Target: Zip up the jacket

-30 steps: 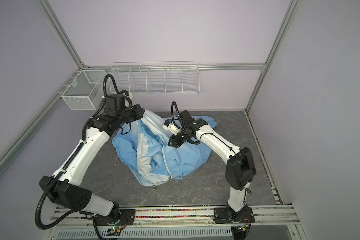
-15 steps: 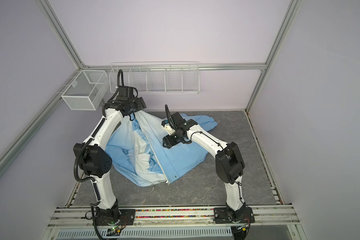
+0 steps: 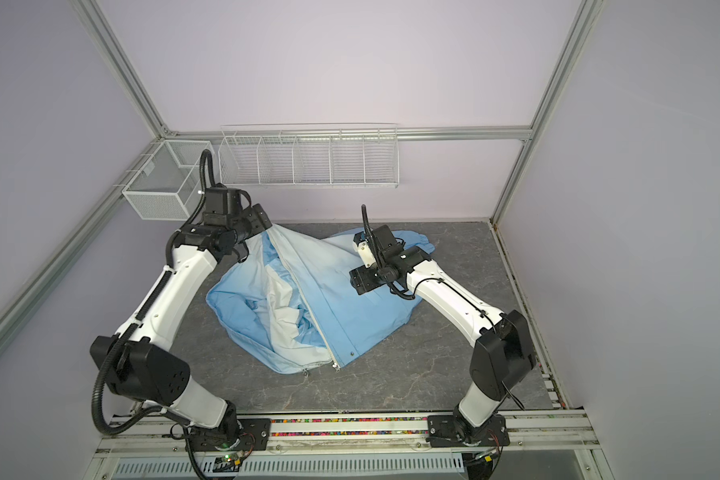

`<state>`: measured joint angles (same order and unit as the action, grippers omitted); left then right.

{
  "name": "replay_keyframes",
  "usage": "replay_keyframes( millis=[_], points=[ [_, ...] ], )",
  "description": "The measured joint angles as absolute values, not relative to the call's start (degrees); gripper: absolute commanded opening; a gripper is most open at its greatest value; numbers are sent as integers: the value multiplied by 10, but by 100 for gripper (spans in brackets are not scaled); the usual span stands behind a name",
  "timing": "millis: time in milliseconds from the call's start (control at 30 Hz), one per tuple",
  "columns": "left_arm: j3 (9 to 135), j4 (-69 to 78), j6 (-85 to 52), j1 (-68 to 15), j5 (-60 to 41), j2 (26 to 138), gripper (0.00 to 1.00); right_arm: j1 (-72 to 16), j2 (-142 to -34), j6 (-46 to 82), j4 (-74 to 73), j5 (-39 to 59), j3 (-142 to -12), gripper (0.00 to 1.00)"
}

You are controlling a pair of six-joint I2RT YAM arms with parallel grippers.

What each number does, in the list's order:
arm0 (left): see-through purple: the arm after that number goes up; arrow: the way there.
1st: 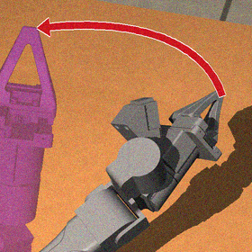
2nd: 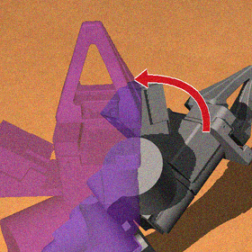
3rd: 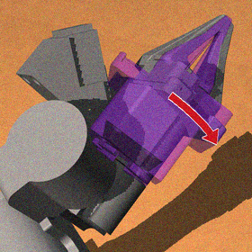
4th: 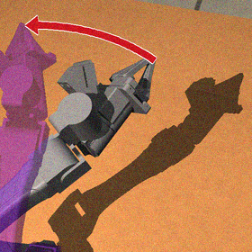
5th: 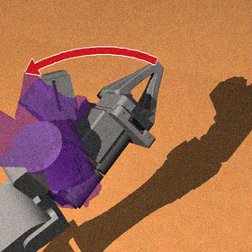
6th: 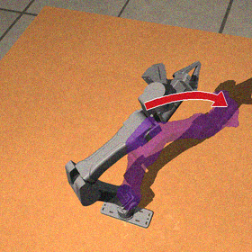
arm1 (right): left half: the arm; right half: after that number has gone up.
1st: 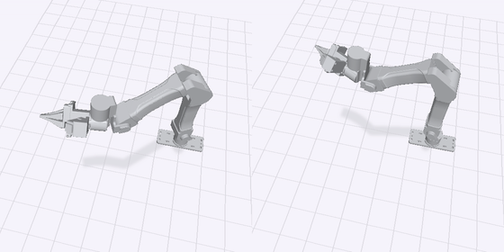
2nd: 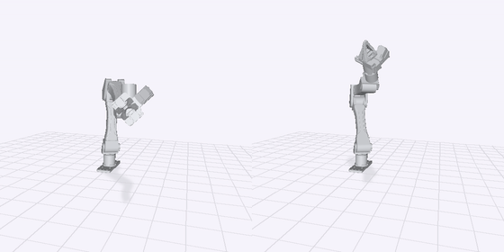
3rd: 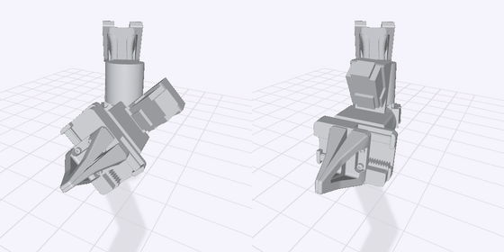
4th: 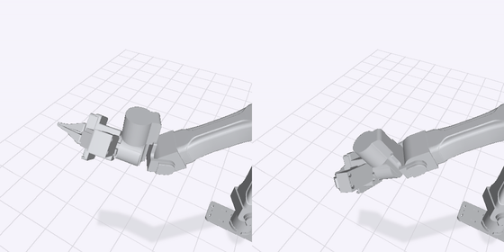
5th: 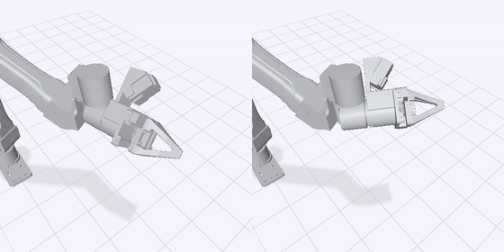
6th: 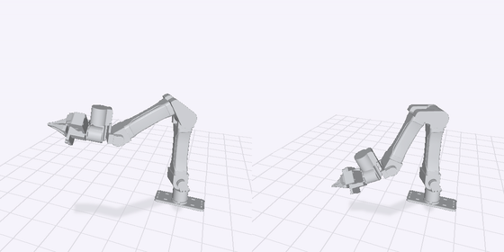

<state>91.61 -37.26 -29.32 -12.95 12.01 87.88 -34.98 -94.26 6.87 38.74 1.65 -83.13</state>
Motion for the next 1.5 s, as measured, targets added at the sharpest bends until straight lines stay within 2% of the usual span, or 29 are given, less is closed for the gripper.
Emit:
replay_keyframes(
  millis=[100, 400, 567, 667, 800, 967, 1133, 1233, 1267, 1300, 1333, 1400, 1500],
  points=[
    [850, -358, -304, -130, 112, 808, 80, -320, -936, 88, 379, 6, -794, 79],
    [571, -323, -416, -136, -2, 582, 80, -240, -886, 147, 337, 20, -637, 84],
    [439, -328, -486, -191, -42, 498, 79, -240, -853, 176, 307, 50, -575, 84],
    [383, -338, -530, -241, -51, 453, 78, -240, -838, 192, 289, 60, -543, 85],
    [324, -353, -581, -268, -62, 389, 78, -241, -823, 211, 268, 67, -502, 85],
    [241, -348, -638, -281, -67, 334, 78, -242, -835, 230, 246, 72, -478, 85],
    [191, -320, -666, -281, -66, 354, 78, -248, -866, 241, 210, 70, -478, 85],
    [181, -293, -671, -281, -61, 387, 71, -249, -890, 246, 190, 67, -478, 75],
    [179, -284, -670, -281, -58, 399, 65, -249, -898, 249, 185, 66, -478, 70],
    [177, -273, -671, -281, -54, 412, 50, -249, -904, 250, 179, 64, -478, 63],
    [175, -264, -671, -281, -49, 420, 41, -249, -908, 254, 175, 62, -478, 56],
    [168, -243, -670, -281, -38, 429, 33, -249, -913, 258, 169, 56, -479, 40],
    [156, -216, -671, -281, -18, 429, 16, -248, -913, 266, 170, 46, -483, 20]
  ],
)
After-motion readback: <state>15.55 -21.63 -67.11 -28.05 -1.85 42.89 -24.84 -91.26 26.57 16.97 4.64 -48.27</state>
